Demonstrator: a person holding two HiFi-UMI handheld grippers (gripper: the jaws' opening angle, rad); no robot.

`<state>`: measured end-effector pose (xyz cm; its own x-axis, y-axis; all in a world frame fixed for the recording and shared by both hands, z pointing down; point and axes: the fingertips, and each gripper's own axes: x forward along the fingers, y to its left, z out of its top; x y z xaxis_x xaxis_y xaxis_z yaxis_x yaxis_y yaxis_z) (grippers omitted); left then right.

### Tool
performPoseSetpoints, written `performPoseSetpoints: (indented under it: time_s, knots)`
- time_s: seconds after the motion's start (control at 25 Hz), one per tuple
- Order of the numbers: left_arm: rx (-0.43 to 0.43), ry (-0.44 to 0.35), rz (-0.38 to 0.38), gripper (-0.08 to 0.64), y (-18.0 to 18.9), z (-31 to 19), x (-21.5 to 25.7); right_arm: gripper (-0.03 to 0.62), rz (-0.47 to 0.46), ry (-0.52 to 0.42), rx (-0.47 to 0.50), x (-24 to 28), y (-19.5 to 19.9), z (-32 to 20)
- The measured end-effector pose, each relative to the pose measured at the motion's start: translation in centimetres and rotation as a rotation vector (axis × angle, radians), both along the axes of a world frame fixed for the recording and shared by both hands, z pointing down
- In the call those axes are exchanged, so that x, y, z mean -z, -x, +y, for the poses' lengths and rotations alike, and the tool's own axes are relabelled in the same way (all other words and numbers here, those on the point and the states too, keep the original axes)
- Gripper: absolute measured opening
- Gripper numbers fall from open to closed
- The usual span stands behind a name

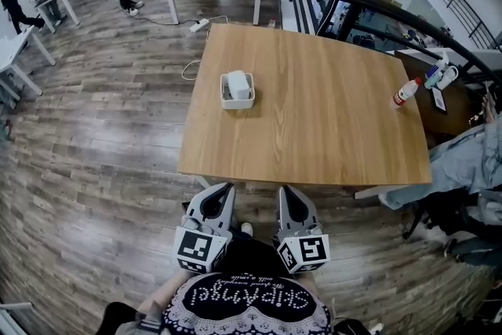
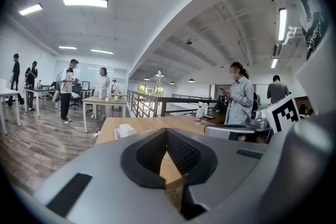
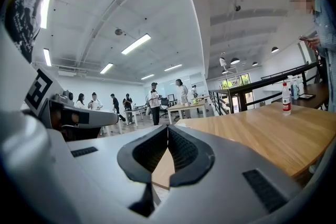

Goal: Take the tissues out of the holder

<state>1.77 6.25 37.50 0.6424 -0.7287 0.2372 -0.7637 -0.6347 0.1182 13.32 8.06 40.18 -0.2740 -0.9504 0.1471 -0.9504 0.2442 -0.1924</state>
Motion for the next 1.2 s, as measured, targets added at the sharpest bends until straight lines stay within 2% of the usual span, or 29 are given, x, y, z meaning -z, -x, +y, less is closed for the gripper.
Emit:
performPoseSetpoints:
  time_s: [0.32,0.52,0.64,0.8,0.92,1.04,1.2]
  knots:
    - [0.02,0.027,-0.005,0.006,2.2,-3.7,-0.7,0.009,0.017,0.03,0.01,-0.5,1.7,-3.6]
    - [-0.003,-0.001,-0.026,0.006,3.3,-7.2,-0.4,0.009,0.011,0.037,0.002,-0.2,2.8,-6.6]
    - [0.0,0.01,-0.028,0.006,4.3,-8.9,-0.2,0.009,0.003,0.045,0.011,-0.3,4.0,-8.3]
    - [0.006,0.032,-0.037,0.006,5.6,-9.6,-0.6,0.009,-0.002,0.074,0.005,-0.9,4.7,-8.4]
    - [0.022,0.042,-0.04,0.006,6.8,-10.4,-0.7,0.009,0.002,0.084,-0.007,-0.8,4.6,-8.4]
    - [0.035,0.006,-0.029,0.006,7.7,-13.5,0.1,0.009,0.009,0.062,-0.035,-0.2,3.8,-10.6]
    - [0.095,0.013,-0.028,0.006,9.6,-16.1,-0.3,0.009,0.012,0.103,-0.062,-1.5,2.8,-11.4]
